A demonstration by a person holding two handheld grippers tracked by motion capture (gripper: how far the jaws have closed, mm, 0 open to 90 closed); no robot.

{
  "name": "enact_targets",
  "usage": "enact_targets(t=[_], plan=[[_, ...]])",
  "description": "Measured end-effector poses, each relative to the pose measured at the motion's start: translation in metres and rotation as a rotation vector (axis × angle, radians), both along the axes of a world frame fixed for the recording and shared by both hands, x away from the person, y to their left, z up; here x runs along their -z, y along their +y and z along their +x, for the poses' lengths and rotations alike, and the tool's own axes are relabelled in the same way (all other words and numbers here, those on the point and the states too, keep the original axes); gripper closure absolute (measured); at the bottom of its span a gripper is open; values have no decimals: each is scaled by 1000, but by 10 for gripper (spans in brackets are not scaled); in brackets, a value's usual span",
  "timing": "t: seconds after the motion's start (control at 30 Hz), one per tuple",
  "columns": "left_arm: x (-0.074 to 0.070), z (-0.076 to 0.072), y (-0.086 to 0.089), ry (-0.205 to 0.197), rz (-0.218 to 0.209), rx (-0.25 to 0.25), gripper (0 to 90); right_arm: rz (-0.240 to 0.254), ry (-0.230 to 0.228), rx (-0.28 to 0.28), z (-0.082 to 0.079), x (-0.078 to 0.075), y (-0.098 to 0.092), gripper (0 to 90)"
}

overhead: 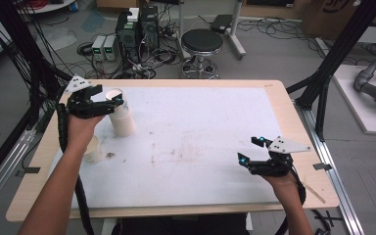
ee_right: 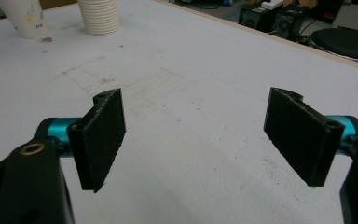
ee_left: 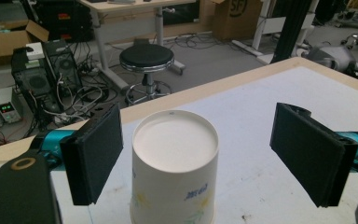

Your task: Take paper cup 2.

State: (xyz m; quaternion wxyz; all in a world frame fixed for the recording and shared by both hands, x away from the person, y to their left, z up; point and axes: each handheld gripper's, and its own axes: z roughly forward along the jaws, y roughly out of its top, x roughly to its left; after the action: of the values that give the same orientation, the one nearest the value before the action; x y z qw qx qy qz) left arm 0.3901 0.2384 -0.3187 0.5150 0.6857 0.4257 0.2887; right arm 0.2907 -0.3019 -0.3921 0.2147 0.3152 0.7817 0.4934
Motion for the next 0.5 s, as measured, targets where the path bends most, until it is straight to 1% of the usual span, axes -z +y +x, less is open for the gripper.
enact_targets(t=[0.13,0.17,0.27,0.5], plan=[[4,8,-1,19,-7,4,171,2,1,-1,0,0,0,212],[5,10,-2,25,-6,4,171,3,9,1,0,0,0,212],[10,16,-4,47,3,3,171,3,7,-2,-1,0,1,211],[19,27,-7,80,31,1,185,10,0,4,-1,-2,-2,212]])
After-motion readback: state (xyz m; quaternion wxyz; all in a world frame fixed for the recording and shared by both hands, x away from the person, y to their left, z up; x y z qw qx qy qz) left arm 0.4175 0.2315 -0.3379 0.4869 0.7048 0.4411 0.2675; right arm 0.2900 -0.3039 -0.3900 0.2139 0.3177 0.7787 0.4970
